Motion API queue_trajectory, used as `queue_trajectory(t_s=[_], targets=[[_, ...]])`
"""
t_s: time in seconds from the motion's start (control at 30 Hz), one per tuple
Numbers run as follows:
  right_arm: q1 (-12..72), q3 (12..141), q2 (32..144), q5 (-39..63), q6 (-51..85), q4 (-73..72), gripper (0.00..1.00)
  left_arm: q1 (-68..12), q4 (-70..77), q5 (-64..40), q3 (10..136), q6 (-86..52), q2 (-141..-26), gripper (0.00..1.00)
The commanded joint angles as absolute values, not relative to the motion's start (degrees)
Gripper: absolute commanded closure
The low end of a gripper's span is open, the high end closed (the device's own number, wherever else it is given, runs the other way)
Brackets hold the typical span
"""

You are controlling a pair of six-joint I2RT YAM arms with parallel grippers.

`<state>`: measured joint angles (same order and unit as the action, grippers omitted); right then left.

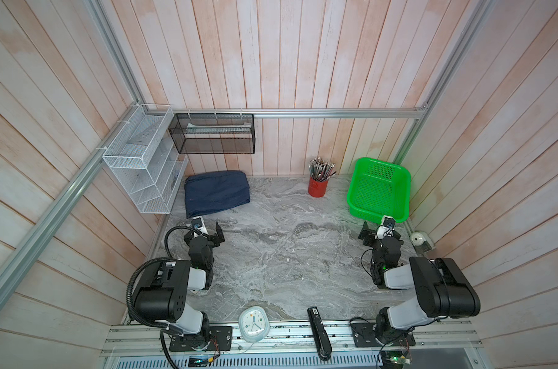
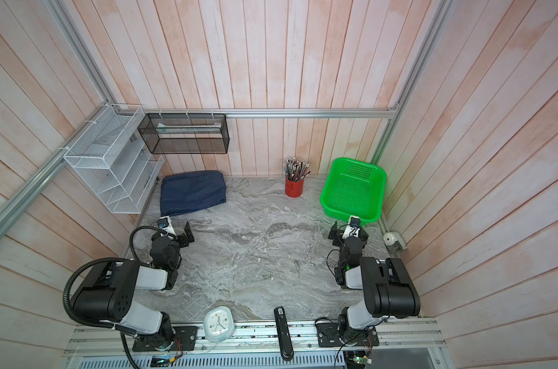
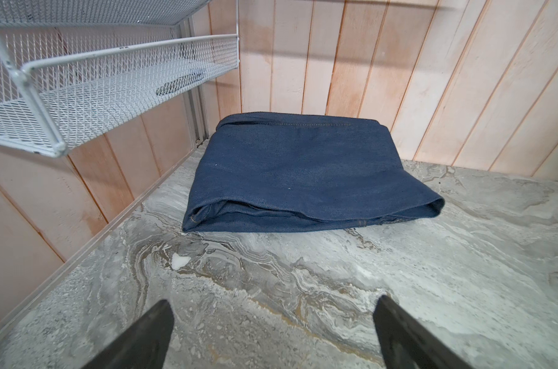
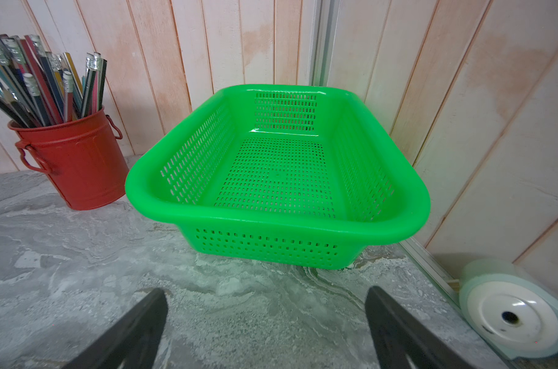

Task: Fold and stack the trousers
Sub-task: Reset both arms

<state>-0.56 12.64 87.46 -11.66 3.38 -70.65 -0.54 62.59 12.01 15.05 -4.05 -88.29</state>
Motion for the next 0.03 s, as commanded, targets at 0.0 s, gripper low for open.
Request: queue_trajectory(t_s=[0.0], targets=[[-0.34, 13.45, 87.1, -11.1, 3.1, -70.19, 0.02, -0.76, 64.73, 11.97, 15.89, -3.16, -88.15, 0.0]])
